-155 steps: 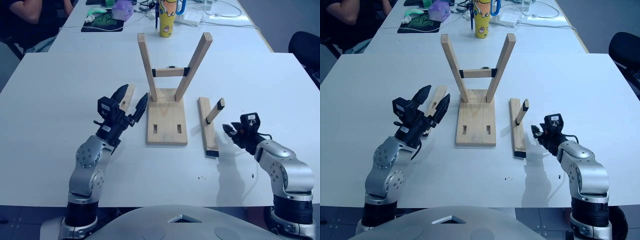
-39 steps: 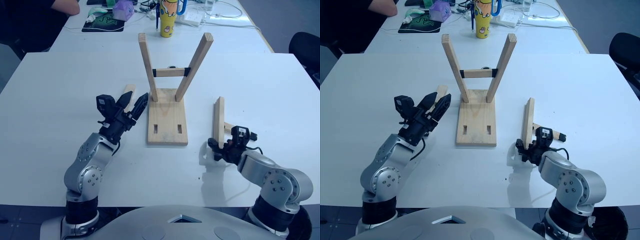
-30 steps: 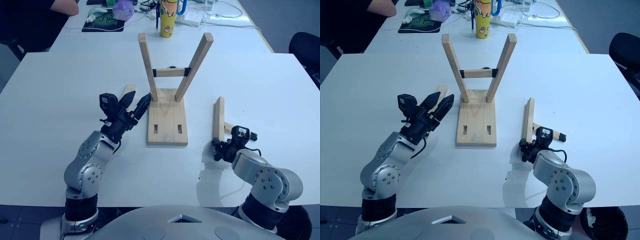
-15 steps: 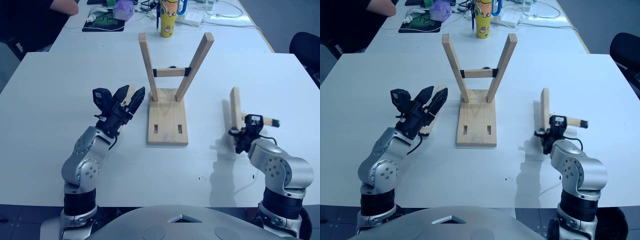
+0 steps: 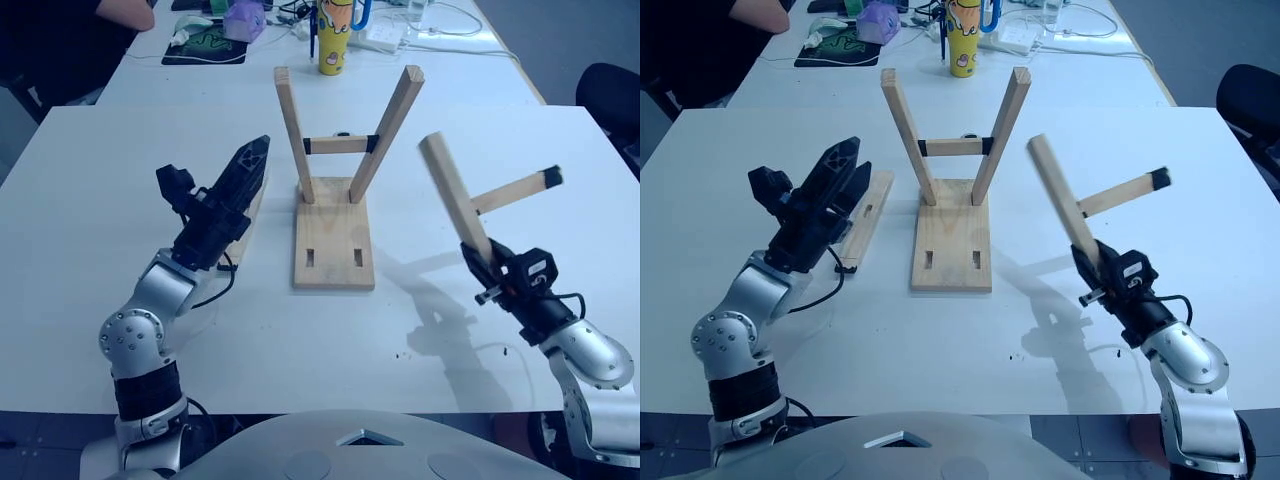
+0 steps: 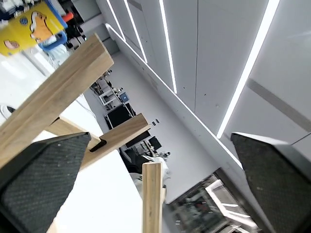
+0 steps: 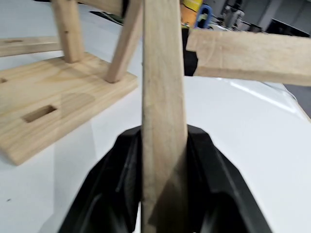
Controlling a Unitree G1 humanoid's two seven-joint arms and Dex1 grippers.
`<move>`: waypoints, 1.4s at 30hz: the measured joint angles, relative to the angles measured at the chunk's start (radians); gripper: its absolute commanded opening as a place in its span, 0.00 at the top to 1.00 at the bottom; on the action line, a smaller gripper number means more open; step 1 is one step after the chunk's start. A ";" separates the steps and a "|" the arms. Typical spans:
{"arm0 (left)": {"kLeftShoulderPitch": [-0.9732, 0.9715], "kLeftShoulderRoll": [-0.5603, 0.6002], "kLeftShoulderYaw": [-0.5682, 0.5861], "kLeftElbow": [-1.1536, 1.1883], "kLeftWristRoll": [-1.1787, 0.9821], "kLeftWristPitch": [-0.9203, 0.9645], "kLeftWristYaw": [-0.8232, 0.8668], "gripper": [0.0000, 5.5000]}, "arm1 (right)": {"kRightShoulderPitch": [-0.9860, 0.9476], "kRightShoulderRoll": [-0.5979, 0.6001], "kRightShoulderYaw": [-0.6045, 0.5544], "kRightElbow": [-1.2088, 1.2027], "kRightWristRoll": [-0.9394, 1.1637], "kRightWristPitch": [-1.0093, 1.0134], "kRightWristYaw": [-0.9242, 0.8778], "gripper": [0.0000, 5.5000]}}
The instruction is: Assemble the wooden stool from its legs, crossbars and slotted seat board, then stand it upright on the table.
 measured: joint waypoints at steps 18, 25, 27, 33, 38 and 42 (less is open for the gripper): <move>-0.147 0.102 -0.164 0.093 0.123 0.112 -0.032 0.02 | -0.144 0.090 0.234 -0.044 -0.098 -0.090 -0.031 0.81; -0.170 0.088 -0.178 0.090 0.126 0.112 -0.048 0.02 | -0.176 0.089 0.288 -0.030 -0.100 -0.078 -0.028 0.81; -0.179 0.082 -0.179 0.090 0.126 0.111 -0.050 0.02 | -0.187 0.083 0.294 -0.016 -0.101 -0.078 -0.022 0.81; -0.185 0.079 -0.179 0.083 0.125 0.111 -0.052 0.02 | -0.205 0.077 0.312 0.023 -0.121 -0.082 -0.008 0.81; -0.191 0.079 -0.181 0.083 0.125 0.111 -0.055 0.08 | -0.208 0.076 0.323 0.040 -0.124 -0.100 -0.004 0.81; -0.195 0.082 -0.184 0.083 0.126 0.118 -0.070 0.20 | -0.211 0.076 0.330 0.042 -0.124 -0.109 -0.001 0.81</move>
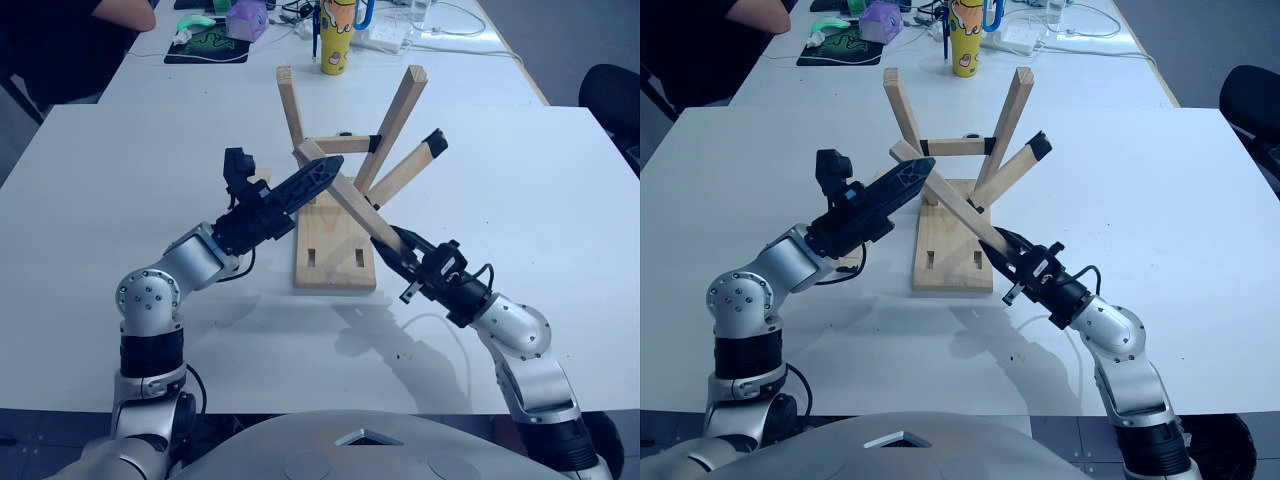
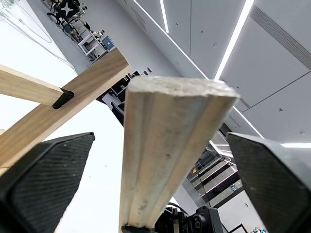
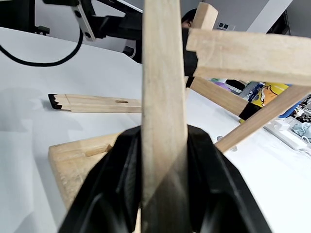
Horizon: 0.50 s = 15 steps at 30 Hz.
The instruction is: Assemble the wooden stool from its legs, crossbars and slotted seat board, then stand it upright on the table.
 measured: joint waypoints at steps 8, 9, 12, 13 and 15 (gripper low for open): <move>0.000 0.012 -0.014 0.000 0.020 0.019 -0.026 0.42 | 0.001 0.001 0.002 0.005 0.000 -0.010 -0.001 0.81; 0.000 0.012 -0.014 0.000 0.020 0.020 -0.028 0.45 | 0.005 0.001 0.002 0.005 0.000 -0.013 -0.001 0.81; 0.000 0.017 -0.012 0.000 0.024 0.021 -0.032 0.53 | 0.010 0.001 0.003 0.004 0.000 -0.017 -0.001 0.81; 0.000 0.018 -0.010 0.001 0.027 0.021 -0.032 0.56 | 0.010 0.001 0.003 0.004 0.000 -0.017 -0.001 0.81; 0.000 0.022 -0.005 0.002 0.041 0.021 -0.033 0.59 | 0.010 0.001 0.003 0.004 0.000 -0.017 0.000 0.81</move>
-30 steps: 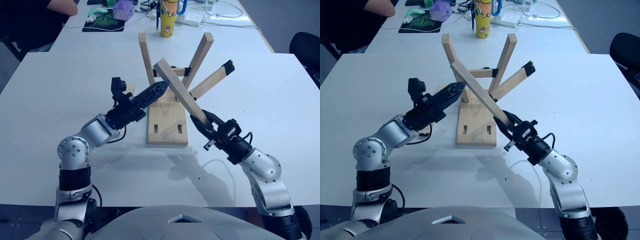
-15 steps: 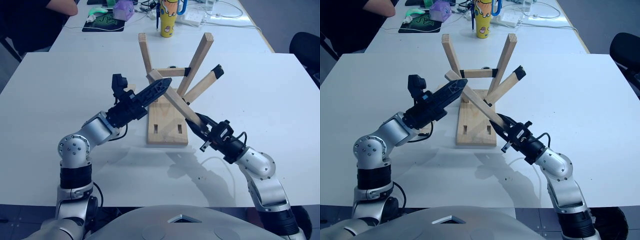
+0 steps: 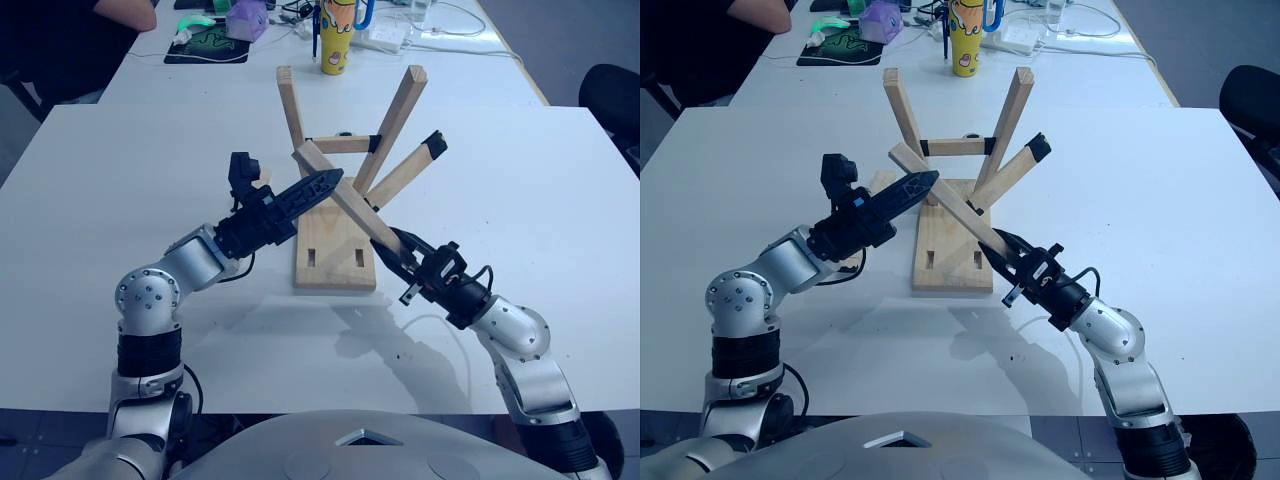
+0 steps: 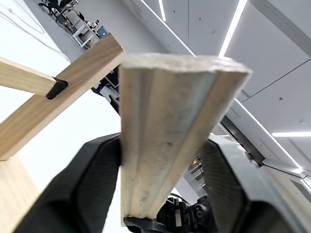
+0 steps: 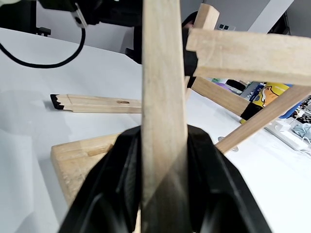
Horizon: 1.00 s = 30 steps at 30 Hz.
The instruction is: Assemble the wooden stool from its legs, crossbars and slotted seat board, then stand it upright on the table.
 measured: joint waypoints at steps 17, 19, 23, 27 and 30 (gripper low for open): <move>-0.001 0.027 0.052 0.010 0.153 -0.072 -0.094 0.62 | -0.024 -0.046 -0.005 0.044 -0.032 -0.012 0.039 0.53; -0.009 0.036 0.070 0.010 0.157 -0.081 -0.101 0.62 | -0.024 -0.073 0.004 0.050 -0.031 -0.016 0.075 0.48; -0.020 0.100 0.123 0.003 0.177 -0.088 -0.144 0.62 | -0.031 -0.134 0.054 0.127 -0.087 -0.060 0.148 0.44; -0.040 0.223 0.202 -0.021 0.162 -0.073 -0.217 0.62 | -0.071 -0.159 0.079 0.207 -0.192 -0.158 0.144 0.44; -0.087 0.300 0.199 -0.022 0.191 -0.064 -0.289 0.62 | -0.105 -0.160 0.090 0.279 -0.285 -0.224 0.089 0.44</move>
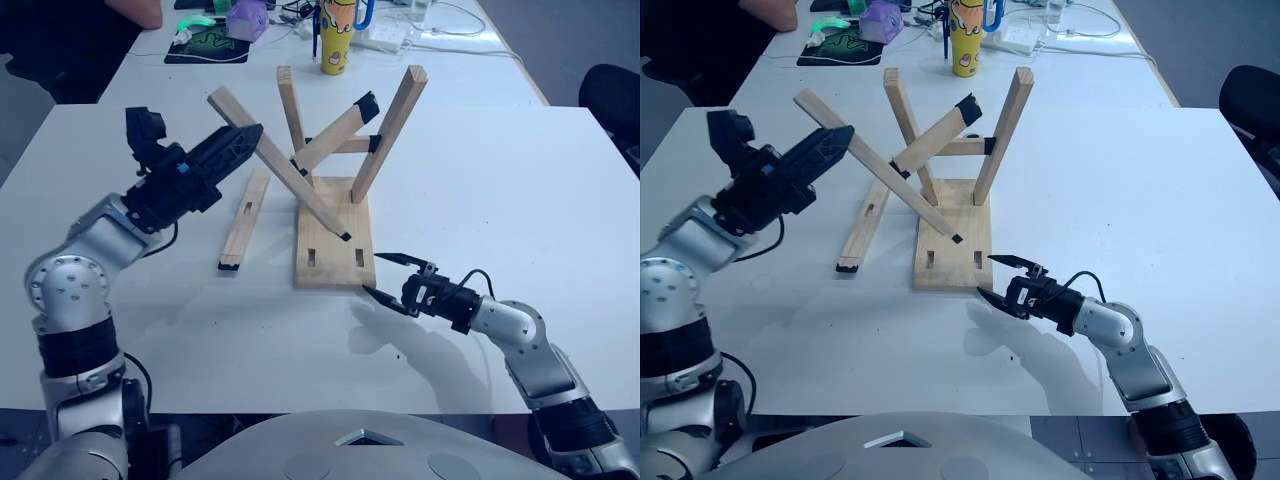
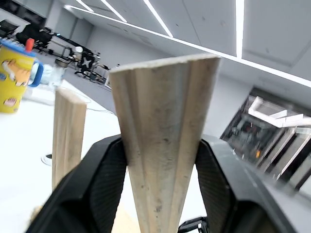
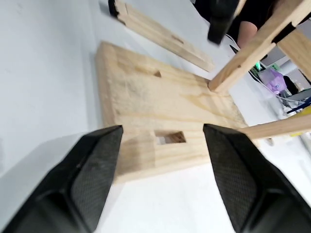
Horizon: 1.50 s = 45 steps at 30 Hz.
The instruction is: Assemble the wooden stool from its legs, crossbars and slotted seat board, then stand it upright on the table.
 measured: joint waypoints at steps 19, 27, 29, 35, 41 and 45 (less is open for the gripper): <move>-0.056 0.087 -0.220 -0.039 0.395 -0.156 -0.281 0.62 | -0.102 0.049 0.048 0.133 -0.193 -0.047 -0.217 0.44; -0.099 0.069 -0.262 -0.020 0.485 -0.236 -0.328 0.62 | -0.101 0.045 0.054 0.142 -0.168 -0.061 -0.214 0.44; -0.099 0.066 -0.303 0.001 0.518 -0.252 -0.356 0.62 | -0.101 0.045 0.056 0.143 -0.161 -0.059 -0.214 0.44; -0.106 0.062 -0.341 0.040 0.572 -0.306 -0.432 0.62 | -0.101 0.045 0.060 0.145 -0.149 -0.052 -0.214 0.44; -0.111 0.073 -0.353 0.094 0.618 -0.399 -0.503 0.62 | -0.091 0.047 0.067 0.140 -0.143 -0.044 -0.218 0.44; -0.150 0.075 -0.366 0.151 0.624 -0.416 -0.545 0.62 | -0.088 0.048 0.070 0.136 -0.143 -0.036 -0.220 0.44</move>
